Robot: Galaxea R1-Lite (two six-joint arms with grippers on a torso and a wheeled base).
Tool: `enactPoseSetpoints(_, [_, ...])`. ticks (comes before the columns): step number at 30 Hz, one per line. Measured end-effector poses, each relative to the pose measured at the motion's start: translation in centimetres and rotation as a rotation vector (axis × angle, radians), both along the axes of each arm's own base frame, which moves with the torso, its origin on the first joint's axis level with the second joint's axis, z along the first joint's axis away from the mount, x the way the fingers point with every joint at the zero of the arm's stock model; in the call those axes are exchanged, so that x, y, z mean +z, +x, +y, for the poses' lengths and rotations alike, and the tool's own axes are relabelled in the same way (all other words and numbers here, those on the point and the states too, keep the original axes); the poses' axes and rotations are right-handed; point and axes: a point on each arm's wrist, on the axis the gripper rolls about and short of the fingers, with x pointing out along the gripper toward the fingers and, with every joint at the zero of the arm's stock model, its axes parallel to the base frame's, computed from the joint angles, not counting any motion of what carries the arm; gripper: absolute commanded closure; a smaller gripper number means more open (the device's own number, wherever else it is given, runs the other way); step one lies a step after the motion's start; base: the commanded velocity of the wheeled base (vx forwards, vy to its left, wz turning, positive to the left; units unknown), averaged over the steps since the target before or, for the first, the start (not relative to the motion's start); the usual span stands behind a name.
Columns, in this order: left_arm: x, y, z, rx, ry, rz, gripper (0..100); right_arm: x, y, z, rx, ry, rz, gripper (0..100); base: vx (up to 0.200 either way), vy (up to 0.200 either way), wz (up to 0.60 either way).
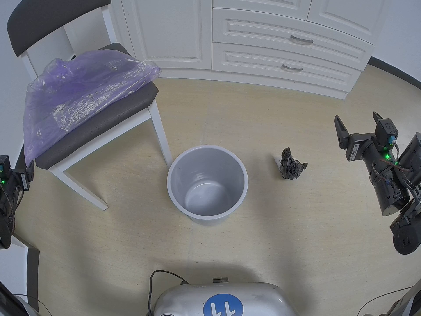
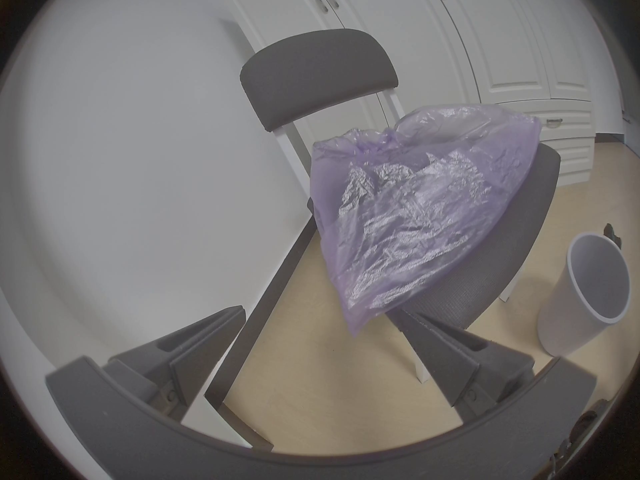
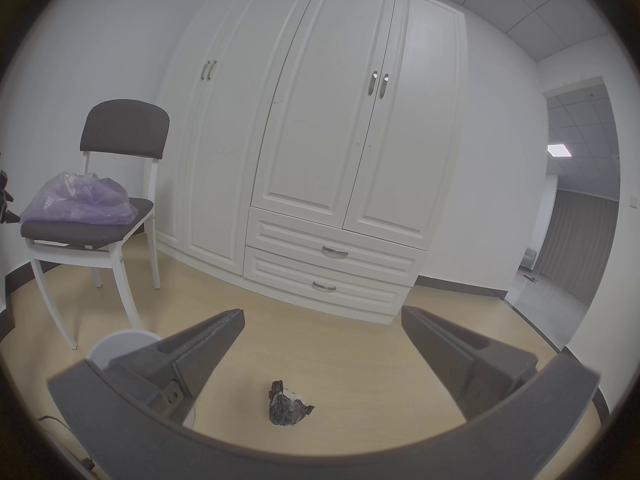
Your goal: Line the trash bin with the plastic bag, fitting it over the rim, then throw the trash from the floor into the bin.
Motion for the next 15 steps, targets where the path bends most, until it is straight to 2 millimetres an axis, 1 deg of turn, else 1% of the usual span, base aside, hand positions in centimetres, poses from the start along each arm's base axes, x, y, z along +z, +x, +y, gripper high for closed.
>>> enactPoseSetpoints(10, [-0.6, 0.6, 0.6, 0.016, -0.009, 0.015, 0, 0.0, 0.0, 0.0, 0.0, 0.0, 0.0, 0, 0.0, 0.0, 0.0])
enactPoseSetpoints(15, [-0.9, 1.3, 1.0, 0.021, -0.011, 0.017, 0, 0.0, 0.1, 0.0, -0.001, 0.0, -0.001, 0, 0.0, 0.0, 0.0])
